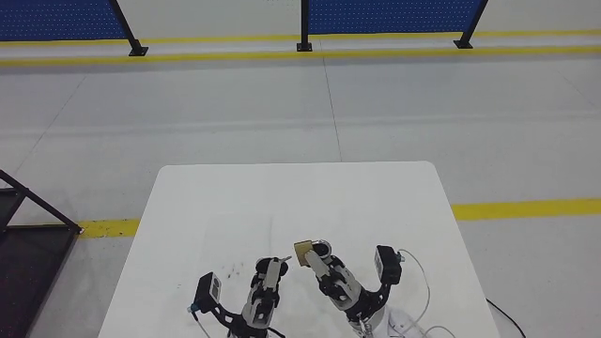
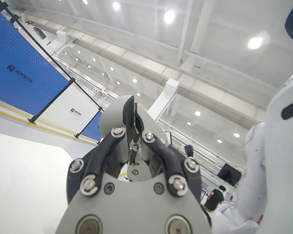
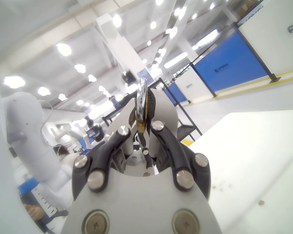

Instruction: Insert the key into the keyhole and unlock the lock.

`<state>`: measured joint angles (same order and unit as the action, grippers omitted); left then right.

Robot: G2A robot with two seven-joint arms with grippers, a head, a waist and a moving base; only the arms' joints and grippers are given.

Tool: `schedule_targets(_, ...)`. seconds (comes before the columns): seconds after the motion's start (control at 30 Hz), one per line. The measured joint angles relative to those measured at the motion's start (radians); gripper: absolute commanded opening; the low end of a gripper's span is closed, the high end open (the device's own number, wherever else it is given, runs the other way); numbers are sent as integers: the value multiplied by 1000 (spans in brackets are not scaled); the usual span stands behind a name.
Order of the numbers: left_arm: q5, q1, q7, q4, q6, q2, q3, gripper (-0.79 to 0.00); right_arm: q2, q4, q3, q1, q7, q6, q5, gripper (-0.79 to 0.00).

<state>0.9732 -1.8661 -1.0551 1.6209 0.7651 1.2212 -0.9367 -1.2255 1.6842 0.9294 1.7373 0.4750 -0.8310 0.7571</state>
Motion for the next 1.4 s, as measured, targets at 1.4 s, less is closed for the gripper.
schedule_targets(1.4, 8, 0, 48, -12, 48, 11, -10, -591, -9, 2, -12, -8, -40, 6, 21, -785)
